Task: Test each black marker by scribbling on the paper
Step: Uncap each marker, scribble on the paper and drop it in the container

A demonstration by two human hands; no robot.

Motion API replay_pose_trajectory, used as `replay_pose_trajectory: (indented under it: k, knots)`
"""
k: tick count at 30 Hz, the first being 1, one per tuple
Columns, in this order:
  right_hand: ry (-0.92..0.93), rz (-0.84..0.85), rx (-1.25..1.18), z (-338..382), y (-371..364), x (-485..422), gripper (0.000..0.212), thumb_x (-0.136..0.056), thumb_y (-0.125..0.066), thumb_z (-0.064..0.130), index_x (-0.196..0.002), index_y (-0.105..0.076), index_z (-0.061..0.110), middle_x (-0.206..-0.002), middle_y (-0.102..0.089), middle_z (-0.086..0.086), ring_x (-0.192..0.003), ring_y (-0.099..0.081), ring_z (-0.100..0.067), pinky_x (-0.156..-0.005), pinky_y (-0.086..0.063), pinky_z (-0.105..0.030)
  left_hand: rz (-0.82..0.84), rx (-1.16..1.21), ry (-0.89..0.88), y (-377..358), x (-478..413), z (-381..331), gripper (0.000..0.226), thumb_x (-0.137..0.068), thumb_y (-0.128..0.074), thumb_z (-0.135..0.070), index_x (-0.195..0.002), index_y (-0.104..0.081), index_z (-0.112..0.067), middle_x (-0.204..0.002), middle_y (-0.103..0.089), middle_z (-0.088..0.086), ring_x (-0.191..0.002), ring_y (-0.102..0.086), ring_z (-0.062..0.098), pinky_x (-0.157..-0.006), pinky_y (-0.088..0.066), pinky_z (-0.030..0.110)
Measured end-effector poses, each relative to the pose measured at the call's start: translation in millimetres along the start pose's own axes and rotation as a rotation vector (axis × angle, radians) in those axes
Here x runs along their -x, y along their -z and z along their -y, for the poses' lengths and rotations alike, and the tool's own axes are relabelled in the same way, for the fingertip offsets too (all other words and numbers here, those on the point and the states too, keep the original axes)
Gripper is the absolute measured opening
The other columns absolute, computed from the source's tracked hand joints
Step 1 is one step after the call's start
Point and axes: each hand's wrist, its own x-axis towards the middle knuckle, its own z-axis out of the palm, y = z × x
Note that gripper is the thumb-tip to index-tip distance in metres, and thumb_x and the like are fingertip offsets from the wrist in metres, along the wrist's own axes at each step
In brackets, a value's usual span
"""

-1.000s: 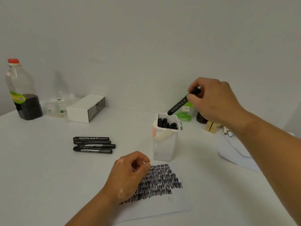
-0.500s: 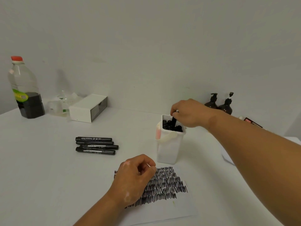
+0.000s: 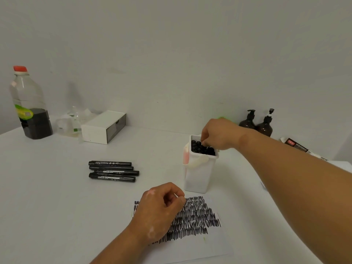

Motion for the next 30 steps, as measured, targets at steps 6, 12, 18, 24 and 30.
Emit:
replay_pose_trajectory:
  k: [6,12,18,24,30]
  knots:
    - [-0.006,0.019,-0.029,-6,-9,0,0.029,-0.098,-0.052,0.020,-0.106,-0.079,0.022,-0.108,-0.077,-0.002,-0.100,-0.067,-0.025,-0.085,-0.056,-0.033,0.000,-0.024,-0.011,0,-1,1,0.012,-0.088,-0.071,-0.028,-0.078,-0.071,-0.032,-0.068,-0.064,-0.010,-0.059,-0.054,0.000,-0.060,-0.046,0.013]
    - [-0.025,-0.180,-0.207,-16,2,12,0.031,-0.097,-0.051,0.016,-0.113,-0.076,0.025,-0.115,-0.075,0.005,-0.104,-0.062,-0.018,-0.081,-0.042,-0.022,0.002,-0.020,-0.004,1,-2,3,0.012,-0.088,-0.071,-0.027,-0.077,-0.071,-0.032,-0.063,-0.062,-0.015,-0.057,-0.052,0.000,-0.058,-0.045,0.013]
    - [0.004,-0.520,-0.519,-20,-18,78,0.013,-0.089,-0.070,0.024,-0.090,-0.077,0.034,-0.074,-0.068,0.023,-0.073,-0.063,0.005,-0.065,-0.042,-0.004,-0.015,-0.059,-0.004,4,-3,6,0.011,-0.088,-0.071,-0.029,-0.078,-0.071,-0.033,-0.067,-0.064,-0.014,-0.059,-0.054,0.001,-0.060,-0.046,0.013]
    - [0.008,-0.315,-0.864,-11,-100,136,0.022,-0.085,-0.078,0.021,-0.080,-0.076,0.042,-0.073,-0.074,0.014,-0.059,-0.059,0.003,-0.061,-0.044,-0.008,-0.044,-0.125,-0.009,5,-3,9,0.012,-0.088,-0.071,-0.026,-0.077,-0.071,-0.031,-0.070,-0.066,-0.012,-0.063,-0.057,0.008,-0.060,-0.047,0.014]
    - [-0.065,-0.211,-0.997,2,-158,154,0.014,-0.085,-0.078,0.023,-0.082,-0.076,0.036,-0.069,-0.072,0.010,-0.054,-0.054,0.001,-0.060,-0.043,-0.012,-0.078,-0.191,-0.007,8,-2,13,0.015,-0.088,-0.072,-0.023,-0.076,-0.071,-0.032,-0.069,-0.067,-0.012,-0.061,-0.056,0.003,-0.059,-0.044,0.011]
